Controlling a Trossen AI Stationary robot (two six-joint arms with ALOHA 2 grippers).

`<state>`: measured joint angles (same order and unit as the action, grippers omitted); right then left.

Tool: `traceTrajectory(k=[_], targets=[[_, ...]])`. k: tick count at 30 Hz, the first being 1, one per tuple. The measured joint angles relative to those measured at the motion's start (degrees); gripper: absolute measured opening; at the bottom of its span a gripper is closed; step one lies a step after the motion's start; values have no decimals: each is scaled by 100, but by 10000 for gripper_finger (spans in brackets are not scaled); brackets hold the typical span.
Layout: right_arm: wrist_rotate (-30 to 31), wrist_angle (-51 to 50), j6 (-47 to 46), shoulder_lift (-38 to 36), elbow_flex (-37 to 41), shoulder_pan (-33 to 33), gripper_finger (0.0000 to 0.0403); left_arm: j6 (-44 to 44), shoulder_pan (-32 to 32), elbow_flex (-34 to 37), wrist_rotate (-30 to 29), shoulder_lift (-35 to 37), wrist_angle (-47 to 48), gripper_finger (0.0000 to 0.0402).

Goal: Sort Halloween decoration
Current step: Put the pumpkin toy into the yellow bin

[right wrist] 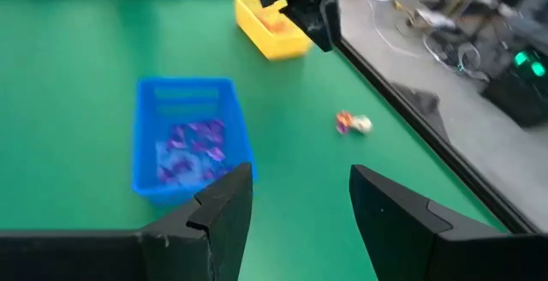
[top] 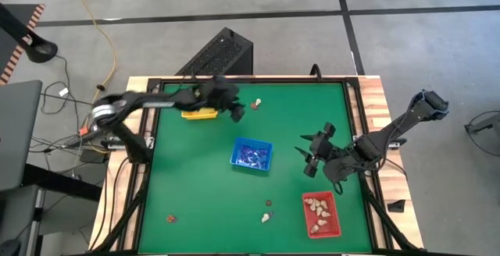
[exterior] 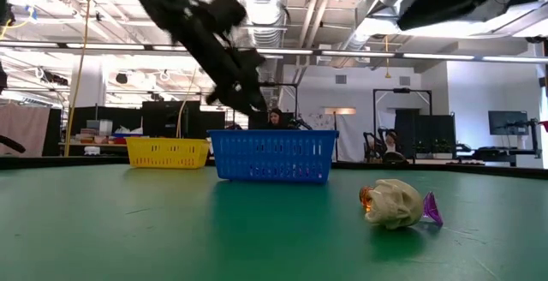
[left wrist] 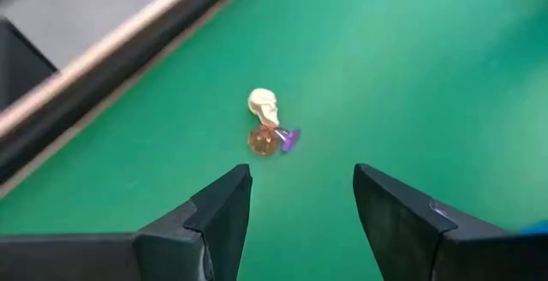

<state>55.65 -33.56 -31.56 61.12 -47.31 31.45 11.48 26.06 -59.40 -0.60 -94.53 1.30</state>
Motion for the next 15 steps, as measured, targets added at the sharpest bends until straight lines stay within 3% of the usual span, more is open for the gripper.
traceTrajectory(k=[3, 9, 15], targets=[[0, -629, -573, 0, 0, -115, 225, -6, 237, -656, 343, -948, 61, 196], [-15, -1801, -1854, 0, 0, -365, 225, 121, 274, -2193, 370, -2274, 542, 196], [-21, -2127, -2156, 0, 0, -377, 225, -138, 154, -3481, -458, -2902, 2150, 196]])
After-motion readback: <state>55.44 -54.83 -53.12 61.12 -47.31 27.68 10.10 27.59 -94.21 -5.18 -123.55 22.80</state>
